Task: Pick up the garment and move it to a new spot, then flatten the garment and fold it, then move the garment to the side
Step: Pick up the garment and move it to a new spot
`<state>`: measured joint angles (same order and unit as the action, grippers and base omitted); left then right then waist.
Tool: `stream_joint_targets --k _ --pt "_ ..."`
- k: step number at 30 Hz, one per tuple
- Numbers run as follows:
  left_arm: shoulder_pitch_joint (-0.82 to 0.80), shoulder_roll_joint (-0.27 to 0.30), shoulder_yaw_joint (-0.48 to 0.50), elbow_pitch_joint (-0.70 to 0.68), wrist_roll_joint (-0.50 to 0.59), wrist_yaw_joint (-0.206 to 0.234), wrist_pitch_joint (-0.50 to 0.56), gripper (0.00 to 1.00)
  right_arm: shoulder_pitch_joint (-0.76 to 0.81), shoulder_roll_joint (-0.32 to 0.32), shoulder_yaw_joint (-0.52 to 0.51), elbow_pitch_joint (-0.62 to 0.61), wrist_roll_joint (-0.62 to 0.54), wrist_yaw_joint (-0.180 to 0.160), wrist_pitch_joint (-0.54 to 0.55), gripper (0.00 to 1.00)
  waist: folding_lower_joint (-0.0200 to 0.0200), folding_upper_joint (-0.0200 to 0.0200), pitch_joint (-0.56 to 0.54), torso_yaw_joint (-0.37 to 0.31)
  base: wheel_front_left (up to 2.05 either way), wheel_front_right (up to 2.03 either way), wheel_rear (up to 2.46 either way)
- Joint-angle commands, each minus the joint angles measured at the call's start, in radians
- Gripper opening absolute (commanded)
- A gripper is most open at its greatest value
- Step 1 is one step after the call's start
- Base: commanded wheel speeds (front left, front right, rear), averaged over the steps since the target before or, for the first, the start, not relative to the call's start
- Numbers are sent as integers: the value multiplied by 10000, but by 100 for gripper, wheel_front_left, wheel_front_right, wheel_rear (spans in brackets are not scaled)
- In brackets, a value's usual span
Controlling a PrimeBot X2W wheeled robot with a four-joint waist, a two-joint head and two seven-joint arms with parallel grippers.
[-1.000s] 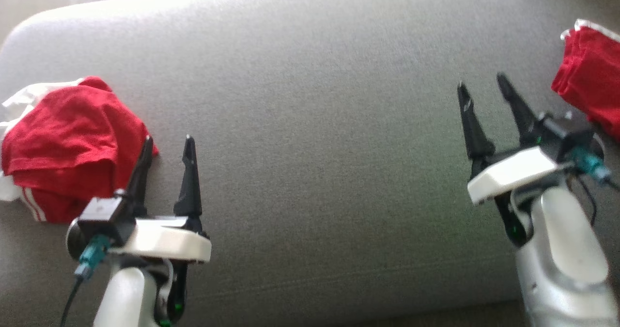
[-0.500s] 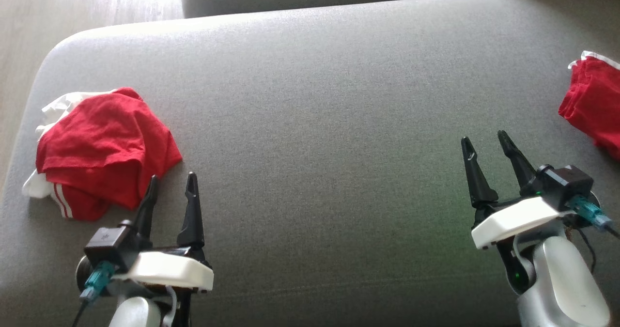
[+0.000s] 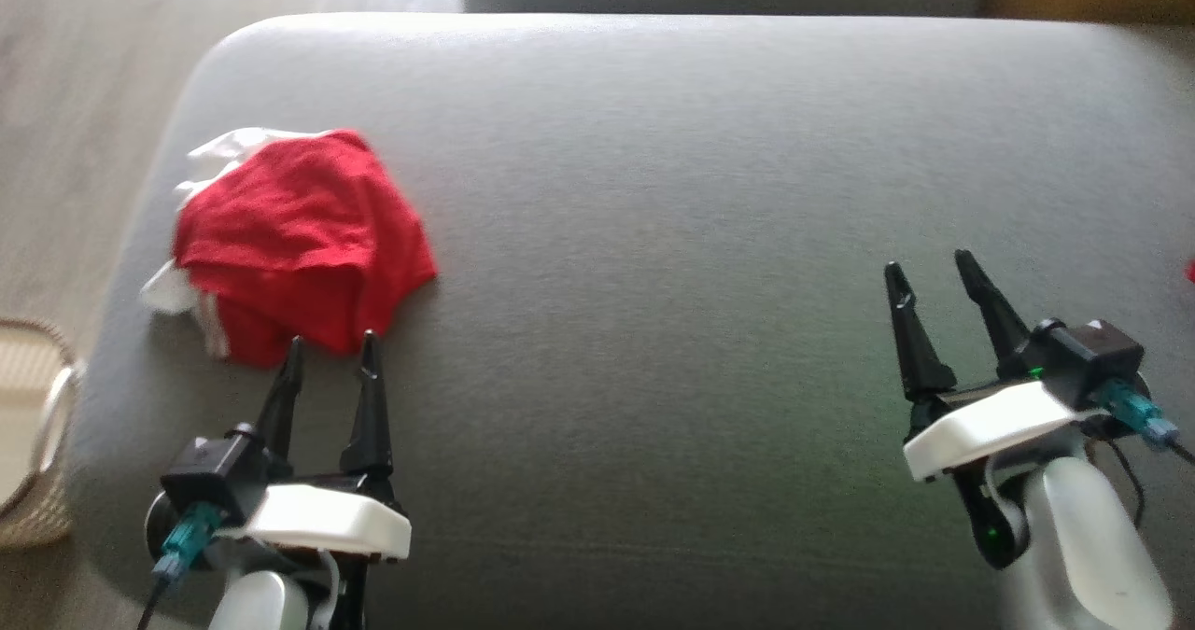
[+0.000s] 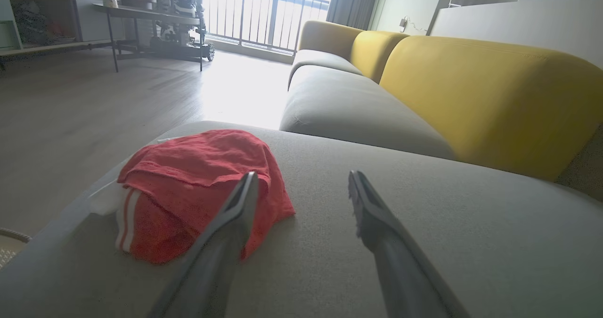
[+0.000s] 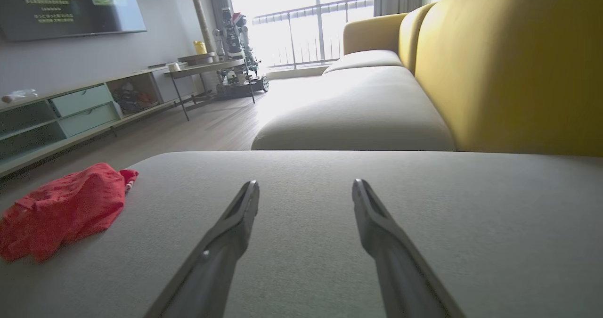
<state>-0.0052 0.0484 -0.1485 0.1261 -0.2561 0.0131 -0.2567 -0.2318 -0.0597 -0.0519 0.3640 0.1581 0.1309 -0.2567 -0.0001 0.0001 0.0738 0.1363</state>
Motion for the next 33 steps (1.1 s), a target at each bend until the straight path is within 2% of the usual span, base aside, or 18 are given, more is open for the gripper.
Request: stream_joint_targets --k 1,8,16,21,33 --pt "-382 19 354 -298 91 -15 -51 100 -180 94 328 -362 -64 -2 -51 100 1 -1 20 514 0 0 0" --pt "-170 19 461 -338 165 -55 -51 100 -45 94 1167 -334 -441 -2 -51 100 1 -1 -138 2111 0 0 0" --pt "162 19 704 -390 225 -101 -51 100 72 95 1675 -259 14 -2 -51 100 1 -1 -278 3546 0 0 0" --pt "344 18 853 -464 153 -27 -51 100 -21 95 1889 -247 254 -2 -51 100 1 -1 -235 3782 0 0 0" --pt "329 18 946 -603 47 105 -51 100 -44 95 2105 -130 436 -2 -51 100 1 -1 -205 3781 0 0 0"
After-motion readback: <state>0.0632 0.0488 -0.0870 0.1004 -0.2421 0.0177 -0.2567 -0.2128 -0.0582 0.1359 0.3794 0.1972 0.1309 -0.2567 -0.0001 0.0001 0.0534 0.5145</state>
